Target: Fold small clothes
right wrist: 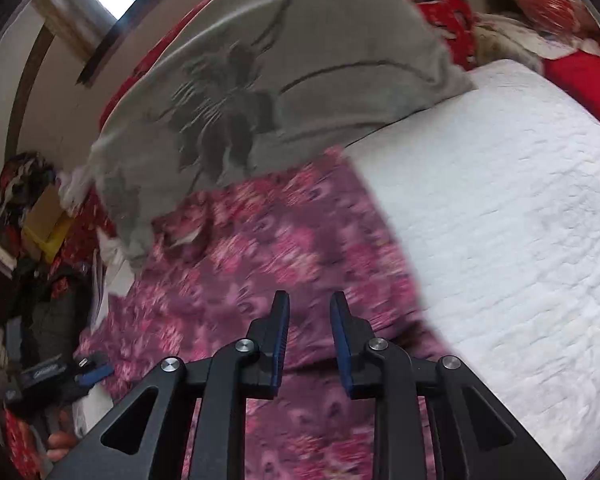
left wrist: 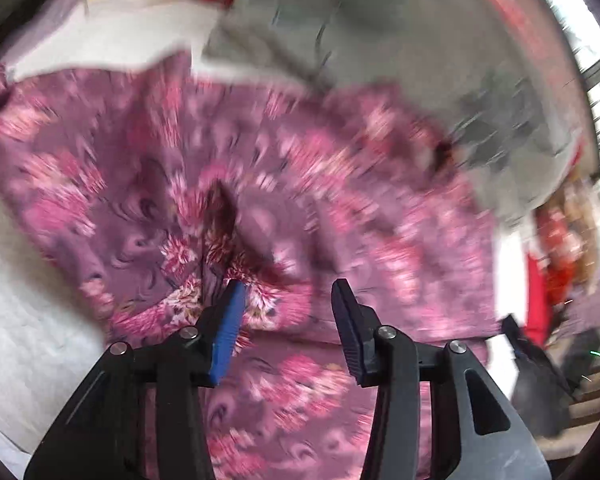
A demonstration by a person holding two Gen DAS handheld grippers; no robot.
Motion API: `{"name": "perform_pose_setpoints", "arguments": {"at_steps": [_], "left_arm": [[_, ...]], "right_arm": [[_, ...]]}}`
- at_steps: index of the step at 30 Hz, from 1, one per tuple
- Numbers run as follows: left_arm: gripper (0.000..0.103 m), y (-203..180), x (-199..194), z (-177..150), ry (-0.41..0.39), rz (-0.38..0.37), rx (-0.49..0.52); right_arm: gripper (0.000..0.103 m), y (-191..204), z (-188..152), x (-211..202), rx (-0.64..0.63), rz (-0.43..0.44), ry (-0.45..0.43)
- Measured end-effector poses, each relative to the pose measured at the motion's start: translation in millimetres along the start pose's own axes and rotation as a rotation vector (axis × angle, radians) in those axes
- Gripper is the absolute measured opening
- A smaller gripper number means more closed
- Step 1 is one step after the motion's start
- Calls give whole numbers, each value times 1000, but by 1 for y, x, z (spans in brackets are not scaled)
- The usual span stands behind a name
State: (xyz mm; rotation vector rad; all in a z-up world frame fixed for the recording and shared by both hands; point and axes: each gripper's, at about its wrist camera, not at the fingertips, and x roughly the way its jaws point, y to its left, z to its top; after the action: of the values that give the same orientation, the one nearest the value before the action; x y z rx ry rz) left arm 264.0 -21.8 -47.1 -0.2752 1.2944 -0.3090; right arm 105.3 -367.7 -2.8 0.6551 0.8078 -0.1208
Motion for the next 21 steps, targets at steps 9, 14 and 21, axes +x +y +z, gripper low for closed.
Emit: {"name": "perform_pose_setpoints", "arguments": {"at_steps": [9,14,21], "left_arm": [[48,60,-81,5,-114,-160,-59],[53,144,-133,34,-232,-24,-143],[53,245,-133,85,-198,235,-211]], "right_arm": [[24,119,-37,59,-202,90,131],[36,182,-52,94,-297,129,134],[44,201,-99,121,-444,37,31]]}}
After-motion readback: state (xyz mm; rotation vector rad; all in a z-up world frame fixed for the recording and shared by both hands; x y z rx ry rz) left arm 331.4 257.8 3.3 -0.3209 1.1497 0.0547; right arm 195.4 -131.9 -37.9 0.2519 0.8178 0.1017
